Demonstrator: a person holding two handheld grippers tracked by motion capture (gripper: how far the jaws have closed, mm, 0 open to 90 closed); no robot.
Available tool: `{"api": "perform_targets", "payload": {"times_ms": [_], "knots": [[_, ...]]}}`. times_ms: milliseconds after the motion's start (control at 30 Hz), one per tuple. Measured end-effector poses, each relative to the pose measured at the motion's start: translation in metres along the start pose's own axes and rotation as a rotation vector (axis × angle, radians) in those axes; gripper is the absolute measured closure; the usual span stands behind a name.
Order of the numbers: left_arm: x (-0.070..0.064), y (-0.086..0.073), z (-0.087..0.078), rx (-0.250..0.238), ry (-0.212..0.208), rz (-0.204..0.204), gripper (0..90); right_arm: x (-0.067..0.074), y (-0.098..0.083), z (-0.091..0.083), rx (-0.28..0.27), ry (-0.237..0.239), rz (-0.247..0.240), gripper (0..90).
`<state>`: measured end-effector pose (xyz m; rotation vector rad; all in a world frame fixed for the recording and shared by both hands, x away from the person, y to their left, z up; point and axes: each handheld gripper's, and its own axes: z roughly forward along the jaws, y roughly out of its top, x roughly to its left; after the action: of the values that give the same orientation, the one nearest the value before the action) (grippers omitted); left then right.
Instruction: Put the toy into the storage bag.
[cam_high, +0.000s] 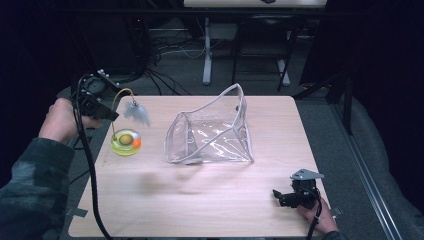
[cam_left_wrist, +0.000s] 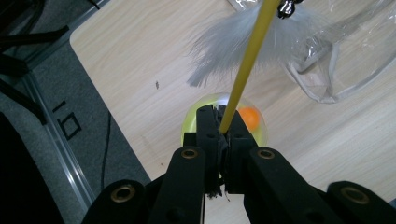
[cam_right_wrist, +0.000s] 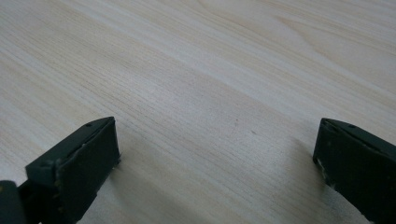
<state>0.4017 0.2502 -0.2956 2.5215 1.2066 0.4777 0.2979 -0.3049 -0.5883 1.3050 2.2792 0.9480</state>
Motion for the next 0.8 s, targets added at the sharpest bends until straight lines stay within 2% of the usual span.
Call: {"api": "perform_targets", "payload": {"times_ms": [567, 800], "knots": [[-0.01, 0.028, -0.024, -0.02, 0.011, 0.052, 87.8, 0.0, 0.0, 0.0, -0.002, 0.0, -0.005, 0.0], [-0.013, 0.038, -0.029, -0.025, 0.013, 0.062, 87.7, 0.0, 0.0, 0.0, -0.002, 0.001, -0.006, 0.0]]}}
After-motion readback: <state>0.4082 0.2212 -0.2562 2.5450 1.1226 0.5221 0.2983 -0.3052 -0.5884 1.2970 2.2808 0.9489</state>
